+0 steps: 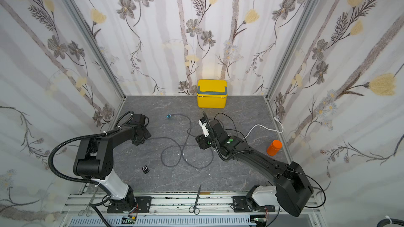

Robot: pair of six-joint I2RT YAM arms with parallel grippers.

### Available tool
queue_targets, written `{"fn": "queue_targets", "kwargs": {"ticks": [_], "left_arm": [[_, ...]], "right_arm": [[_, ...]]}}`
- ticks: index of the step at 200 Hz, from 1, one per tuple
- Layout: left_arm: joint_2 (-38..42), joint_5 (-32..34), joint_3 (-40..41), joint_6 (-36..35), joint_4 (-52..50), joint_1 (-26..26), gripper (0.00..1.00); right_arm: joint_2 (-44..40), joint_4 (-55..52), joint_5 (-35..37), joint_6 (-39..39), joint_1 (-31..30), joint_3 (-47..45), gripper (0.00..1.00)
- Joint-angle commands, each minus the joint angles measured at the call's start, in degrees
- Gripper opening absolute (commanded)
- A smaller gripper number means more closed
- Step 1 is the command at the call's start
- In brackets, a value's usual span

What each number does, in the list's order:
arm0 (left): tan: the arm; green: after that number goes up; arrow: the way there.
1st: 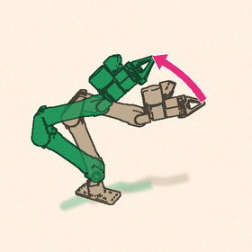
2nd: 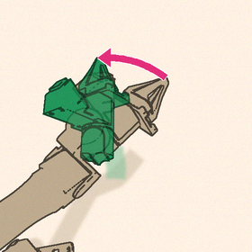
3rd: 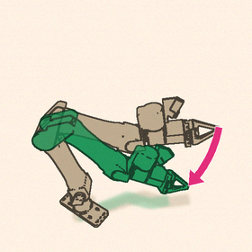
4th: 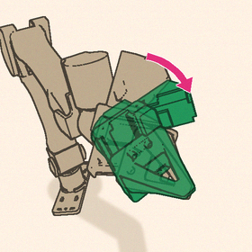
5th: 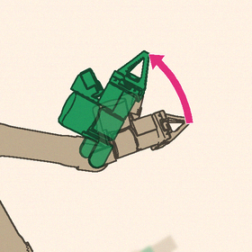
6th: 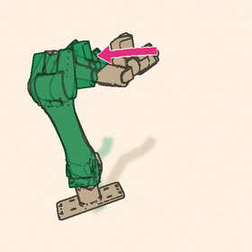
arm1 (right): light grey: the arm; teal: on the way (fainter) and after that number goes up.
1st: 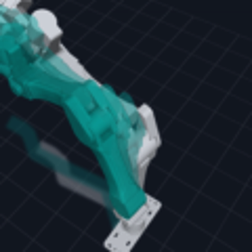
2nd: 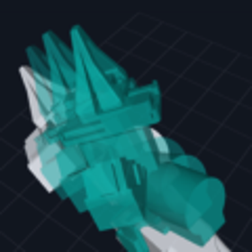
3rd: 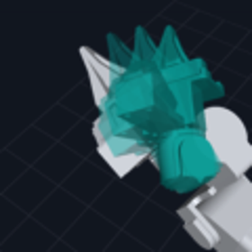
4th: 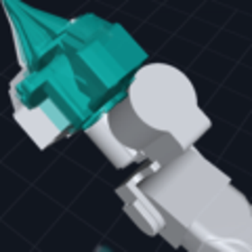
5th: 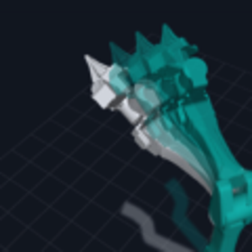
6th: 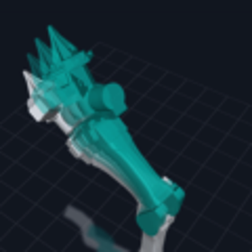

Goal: Charge mp3
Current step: Pick up the charging cable from the center of the board.

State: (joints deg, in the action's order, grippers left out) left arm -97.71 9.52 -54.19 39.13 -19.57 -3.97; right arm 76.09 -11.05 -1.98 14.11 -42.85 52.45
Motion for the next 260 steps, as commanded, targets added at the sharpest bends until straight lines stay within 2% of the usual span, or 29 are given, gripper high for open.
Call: {"fn": "queue_targets", "kwargs": {"ticks": [1,56,88,106,124,163,182,214,260], "left_arm": [[-0.72,2.04,0.05,2.47,-1.09,0.01,0.5],[-4.4,2.24,-0.29,4.41,-2.82,0.01,0.38],[-3.36,0.86,0.47,4.37,-2.46,-0.04,0.2],[-1.7,-1.65,2.37,4.5,-0.61,-0.06,0.07],[1.03,-5.2,4.25,4.37,1.61,-0.08,0.0],[12.37,-10.6,5.94,2.53,2.46,-1.88,0.0],[18.96,-12.28,5.19,1.37,-0.17,-3.58,0.0],[29.35,-13.69,5.48,1.42,-4.24,-6.84,0.0],[37.53,-15.21,6.77,3.66,-7.67,-11.5,0.0]], "right_arm": [[0.95,2.21,-0.41,-3.39,-0.11,1.12,0.63],[1.95,3.23,-1.38,-6.39,0.03,2.74,0.63],[2.26,4.46,-2.73,-7.92,0.02,3.19,0.63],[2.53,6.11,-4.76,-8.41,-0.11,2.93,0.62],[2.39,8.15,-6.3,-8.56,-0.55,1.82,0.62],[2.38,10.76,-6.83,-12.13,-3.72,1.6,0.62],[3.21,13.47,-8.56,-14.73,-6.71,2.12,0.62],[5.71,20.5,-13.03,-16.14,-8.4,3.85,0.62],[11.45,22.86,-11.32,-20.45,-12.62,8.36,0.64]]}}
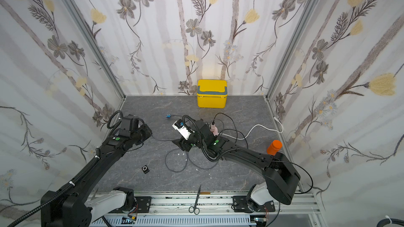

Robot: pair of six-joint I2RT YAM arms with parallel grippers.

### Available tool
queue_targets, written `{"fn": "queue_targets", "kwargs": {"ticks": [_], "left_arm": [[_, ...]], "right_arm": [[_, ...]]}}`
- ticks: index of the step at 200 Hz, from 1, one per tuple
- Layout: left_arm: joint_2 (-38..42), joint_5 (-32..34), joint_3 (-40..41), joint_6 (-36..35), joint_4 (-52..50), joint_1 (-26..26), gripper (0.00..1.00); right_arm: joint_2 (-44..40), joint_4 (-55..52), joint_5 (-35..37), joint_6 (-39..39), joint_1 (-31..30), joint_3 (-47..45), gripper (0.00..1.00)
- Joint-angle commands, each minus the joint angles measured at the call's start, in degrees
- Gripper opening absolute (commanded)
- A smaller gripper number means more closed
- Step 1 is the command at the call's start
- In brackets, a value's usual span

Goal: Charge mp3
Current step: Pick up the charging cable from the center of the board.

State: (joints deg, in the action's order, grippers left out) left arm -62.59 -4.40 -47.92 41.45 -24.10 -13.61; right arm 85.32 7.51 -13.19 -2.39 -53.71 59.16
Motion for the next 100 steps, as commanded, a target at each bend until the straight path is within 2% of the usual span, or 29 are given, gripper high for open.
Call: {"fn": "queue_targets", "kwargs": {"ticks": [1,37,71,90,100], "left_arm": [[2.52,-1.3,0.52,1.43,-3.15,-1.95,0.0],[4.27,0.1,-1.15,3.43,-3.96,-7.02,0.0],[4.97,0.88,-2.02,4.75,-4.21,-9.63,0.0],[5.28,1.02,-2.1,5.26,-4.16,-10.86,0.0],[5.28,1.12,-2.0,5.39,-4.42,-11.27,0.0]], "right_arm": [[2.31,4.28,-0.05,-4.07,-1.88,1.74,0.64],[9.3,5.23,4.87,-7.21,-6.4,5.87,0.65],[12.71,6.27,9.66,-7.84,-7.93,7.56,0.63],[13.99,7.76,11.79,-7.98,-8.16,7.64,0.54],[14.48,8.52,12.74,-7.98,-8.21,7.65,0.41]]}}
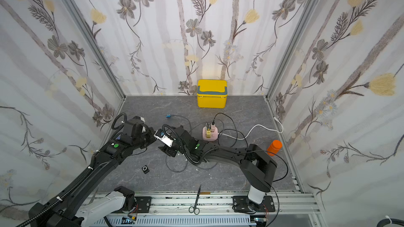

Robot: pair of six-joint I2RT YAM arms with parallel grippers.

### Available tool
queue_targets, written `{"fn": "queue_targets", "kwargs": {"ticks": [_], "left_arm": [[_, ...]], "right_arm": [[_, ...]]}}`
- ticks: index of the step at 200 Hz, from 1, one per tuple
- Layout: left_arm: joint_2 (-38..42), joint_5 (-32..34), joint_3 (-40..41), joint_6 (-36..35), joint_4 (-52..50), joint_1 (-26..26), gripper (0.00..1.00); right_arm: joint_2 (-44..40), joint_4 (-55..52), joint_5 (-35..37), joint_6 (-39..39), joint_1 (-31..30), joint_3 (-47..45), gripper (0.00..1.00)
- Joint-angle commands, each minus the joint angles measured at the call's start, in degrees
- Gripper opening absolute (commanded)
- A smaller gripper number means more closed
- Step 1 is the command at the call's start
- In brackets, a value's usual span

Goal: Charge mp3
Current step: Pick up the charging cable from the center of the board.

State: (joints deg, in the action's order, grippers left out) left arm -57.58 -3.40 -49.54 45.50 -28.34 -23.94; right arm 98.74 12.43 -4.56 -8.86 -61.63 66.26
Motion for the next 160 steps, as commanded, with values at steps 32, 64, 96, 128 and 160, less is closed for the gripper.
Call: {"fn": "queue_targets", "kwargs": {"ticks": [32,64,96,128,160], "left_arm": [[1.19,-0.03,0.74,2.62,1.03,-2.06,0.0],[2.4,0.2,1.08,3.26,1.45,-2.33,0.0],[4.02,0.39,1.63,4.34,2.83,-2.38,0.0],[4.61,0.94,1.84,4.86,2.92,-2.35,0.0],[5.7,1.37,1.9,5.39,3.41,-2.39,0.0]], "right_arm": [[2.98,4.42,5.86,-2.26,-0.56,1.45,0.28],[4.52,2.88,7.73,-4.24,-1.36,2.21,0.21],[5.32,1.55,9.04,-5.82,-1.83,2.21,0.12],[5.39,0.9,10.28,-7.6,-2.47,0.98,0.14],[5.5,-0.03,11.22,-9.2,-2.66,0.28,0.17]]}}
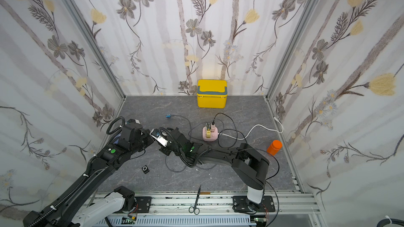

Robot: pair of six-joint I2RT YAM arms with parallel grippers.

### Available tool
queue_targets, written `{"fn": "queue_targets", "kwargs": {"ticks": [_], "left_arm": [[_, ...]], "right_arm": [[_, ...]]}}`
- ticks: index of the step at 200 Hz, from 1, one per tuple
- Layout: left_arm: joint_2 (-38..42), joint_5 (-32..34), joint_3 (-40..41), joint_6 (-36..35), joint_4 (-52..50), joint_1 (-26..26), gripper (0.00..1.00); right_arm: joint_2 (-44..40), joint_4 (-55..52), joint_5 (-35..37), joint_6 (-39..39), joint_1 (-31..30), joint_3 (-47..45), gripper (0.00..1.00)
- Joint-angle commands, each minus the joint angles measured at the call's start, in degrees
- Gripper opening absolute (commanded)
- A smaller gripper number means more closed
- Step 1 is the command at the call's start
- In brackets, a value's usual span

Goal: Charge mp3
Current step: Pick up the charging cable from the center of the board.

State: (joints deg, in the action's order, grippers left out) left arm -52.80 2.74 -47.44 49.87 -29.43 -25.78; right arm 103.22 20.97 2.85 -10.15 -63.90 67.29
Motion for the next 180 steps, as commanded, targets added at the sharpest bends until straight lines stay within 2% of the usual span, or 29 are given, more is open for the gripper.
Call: {"fn": "queue_targets", "kwargs": {"ticks": [1,10,20,27,77,123,135,180], "left_arm": [[0.93,-4.77,-0.2,0.98,4.53,-0.57,0.0],[1.02,-4.58,-0.2,1.11,4.56,-0.49,0.0],[1.25,-4.26,-0.19,1.15,4.42,-0.54,0.0],[1.3,-4.15,-0.18,1.2,4.38,-0.5,0.0],[2.2,-2.82,0.12,1.64,4.45,-0.5,0.0],[1.69,-3.99,0.79,1.79,4.69,-0.57,0.0],[1.82,-4.69,1.16,2.12,5.29,-0.55,0.0],[1.49,-6.1,1.88,2.69,6.28,-0.52,0.0]], "right_arm": [[1.06,-8.66,3.82,-7.98,-0.37,-0.79,0.17],[1.15,-8.78,3.83,-8.35,-0.49,-0.91,0.23],[1.05,-8.8,3.87,-8.57,-0.57,-1.03,0.41],[0.94,-8.77,3.59,-8.57,-0.7,-1.14,0.47],[1.11,-8.89,2.27,-9.69,-1.4,-2.01,0.49],[-1.54,-1.22,4.37,-8.25,-1.57,-6.08,0.25],[-2.38,2.39,4.94,-8.04,-1.49,-7.59,0.15],[-4.63,13.78,3.13,-8.64,-1.46,-12.42,0.02]]}}
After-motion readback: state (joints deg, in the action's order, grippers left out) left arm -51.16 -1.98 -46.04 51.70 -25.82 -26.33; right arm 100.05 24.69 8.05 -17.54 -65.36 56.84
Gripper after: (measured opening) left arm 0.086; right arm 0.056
